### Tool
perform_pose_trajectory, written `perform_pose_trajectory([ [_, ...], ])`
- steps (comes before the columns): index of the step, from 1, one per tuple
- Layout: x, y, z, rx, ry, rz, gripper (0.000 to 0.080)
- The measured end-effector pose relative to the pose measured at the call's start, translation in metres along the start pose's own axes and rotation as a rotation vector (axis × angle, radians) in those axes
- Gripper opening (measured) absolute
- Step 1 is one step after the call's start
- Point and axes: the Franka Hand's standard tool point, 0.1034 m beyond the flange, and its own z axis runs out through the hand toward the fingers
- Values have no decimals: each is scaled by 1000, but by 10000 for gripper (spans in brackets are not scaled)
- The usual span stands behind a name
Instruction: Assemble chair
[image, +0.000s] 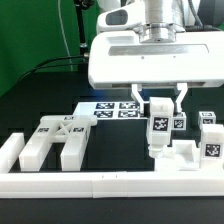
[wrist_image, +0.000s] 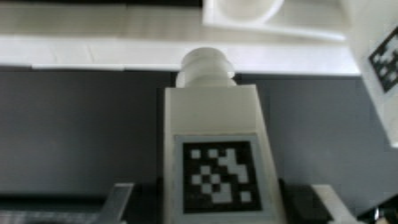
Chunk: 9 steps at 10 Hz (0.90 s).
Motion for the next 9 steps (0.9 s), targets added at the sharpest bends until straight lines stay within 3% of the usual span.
perform_pose_trajectory([
  [4,-1,4,-1,5,0,-2,285],
  [7,-13,-5,4,48,-16,17,285],
  [9,-17,-11,6,58,-39,19,285],
])
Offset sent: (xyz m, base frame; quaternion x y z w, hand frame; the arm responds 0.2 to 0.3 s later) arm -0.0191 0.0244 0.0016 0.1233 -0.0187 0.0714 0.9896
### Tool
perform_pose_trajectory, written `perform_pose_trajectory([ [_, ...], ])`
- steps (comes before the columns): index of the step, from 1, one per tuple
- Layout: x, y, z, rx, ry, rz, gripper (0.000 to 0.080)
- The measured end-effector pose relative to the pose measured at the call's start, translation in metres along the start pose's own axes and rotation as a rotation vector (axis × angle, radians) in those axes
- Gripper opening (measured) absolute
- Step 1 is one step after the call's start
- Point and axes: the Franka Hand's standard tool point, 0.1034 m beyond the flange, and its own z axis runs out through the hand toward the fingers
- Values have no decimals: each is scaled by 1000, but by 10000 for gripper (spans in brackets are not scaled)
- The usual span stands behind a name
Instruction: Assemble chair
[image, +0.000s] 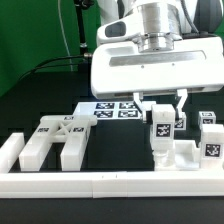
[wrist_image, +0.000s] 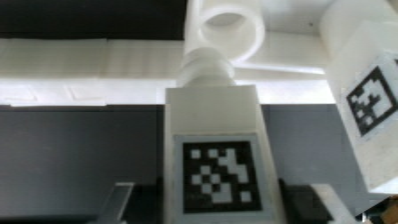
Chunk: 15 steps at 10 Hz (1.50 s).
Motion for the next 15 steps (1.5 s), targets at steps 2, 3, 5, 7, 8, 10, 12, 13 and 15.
perform_pose_trajectory([
  [2,-4,0,2,3,-19,0,285],
  [3,-5,-1,2,5,-35,-2,285],
  [5,-5,-1,2,7,-41,-3,285],
  [7,-8,-4,7,10,-45,-6,285],
  [8,-13,-6,12,11,-52,-7,285],
  [10,-17,-6,15,11,-60,-8,285],
  [12,-16,-9,17,7,-33,-6,285],
  [13,-16,-9,17,1,-21,1,285],
  [15,-16,-9,17,1,-23,0,294],
])
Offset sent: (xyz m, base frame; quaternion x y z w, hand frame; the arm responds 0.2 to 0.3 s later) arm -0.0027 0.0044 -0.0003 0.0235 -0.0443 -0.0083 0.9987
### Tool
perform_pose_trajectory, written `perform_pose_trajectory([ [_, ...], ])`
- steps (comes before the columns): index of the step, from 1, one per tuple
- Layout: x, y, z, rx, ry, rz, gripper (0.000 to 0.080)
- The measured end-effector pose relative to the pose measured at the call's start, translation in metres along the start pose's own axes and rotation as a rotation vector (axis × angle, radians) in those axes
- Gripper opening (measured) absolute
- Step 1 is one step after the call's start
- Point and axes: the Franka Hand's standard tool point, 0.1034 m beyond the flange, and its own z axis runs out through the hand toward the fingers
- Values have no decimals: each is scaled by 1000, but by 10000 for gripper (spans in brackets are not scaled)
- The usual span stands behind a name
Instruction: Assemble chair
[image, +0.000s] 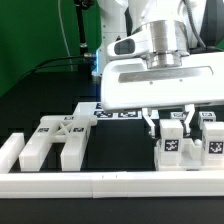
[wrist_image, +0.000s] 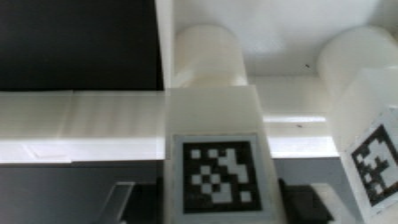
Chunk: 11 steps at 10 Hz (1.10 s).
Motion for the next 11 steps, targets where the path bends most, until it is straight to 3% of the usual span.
perform_pose_trajectory([
  [1,0,0,0,0,0,0,470],
  [2,0,0,0,0,0,0,470],
  [3,0,0,0,0,0,0,613],
  [7,-1,0,0,3,-20,5,647],
  [9,15,4,-17,22,-110,38,649],
  [11,28,13,-16,25,-143,52,649],
])
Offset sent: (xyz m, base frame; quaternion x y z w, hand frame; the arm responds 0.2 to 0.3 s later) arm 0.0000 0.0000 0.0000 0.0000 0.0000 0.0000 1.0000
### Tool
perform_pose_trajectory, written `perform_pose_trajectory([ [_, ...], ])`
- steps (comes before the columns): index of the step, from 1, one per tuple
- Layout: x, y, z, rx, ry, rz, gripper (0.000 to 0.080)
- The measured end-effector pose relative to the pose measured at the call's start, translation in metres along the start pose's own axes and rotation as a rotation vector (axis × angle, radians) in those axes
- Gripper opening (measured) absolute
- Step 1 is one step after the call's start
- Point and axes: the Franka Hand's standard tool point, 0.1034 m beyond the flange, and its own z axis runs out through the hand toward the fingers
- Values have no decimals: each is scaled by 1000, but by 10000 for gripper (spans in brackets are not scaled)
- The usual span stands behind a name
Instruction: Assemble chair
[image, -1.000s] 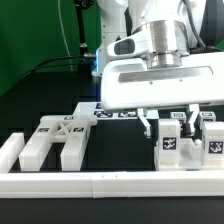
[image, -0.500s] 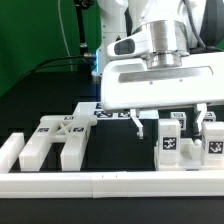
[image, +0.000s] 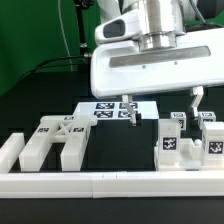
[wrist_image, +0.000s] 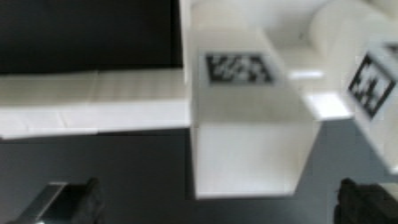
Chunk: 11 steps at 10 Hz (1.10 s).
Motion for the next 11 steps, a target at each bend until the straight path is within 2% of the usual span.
perform_pose_trajectory([
  [1,-5,0,5,0,-11,0,649],
  [2,-15,-3,11,25,-133,14,649],
  [3,-10,-5,13,35,-169,23,649],
  [4,-18,-10,17,57,-294,55,649],
  [5,-12,-13,17,68,-350,59,649],
  [6,-11,-14,17,64,-344,77,649],
  [7,-11,-14,17,64,-345,81,526],
  [8,-11,-14,17,63,-346,82,526],
  [9,-11,-14,17,59,-346,109,386],
  [10,-11,-12,17,47,-348,172,301],
  [11,-11,-11,18,34,-349,243,301],
])
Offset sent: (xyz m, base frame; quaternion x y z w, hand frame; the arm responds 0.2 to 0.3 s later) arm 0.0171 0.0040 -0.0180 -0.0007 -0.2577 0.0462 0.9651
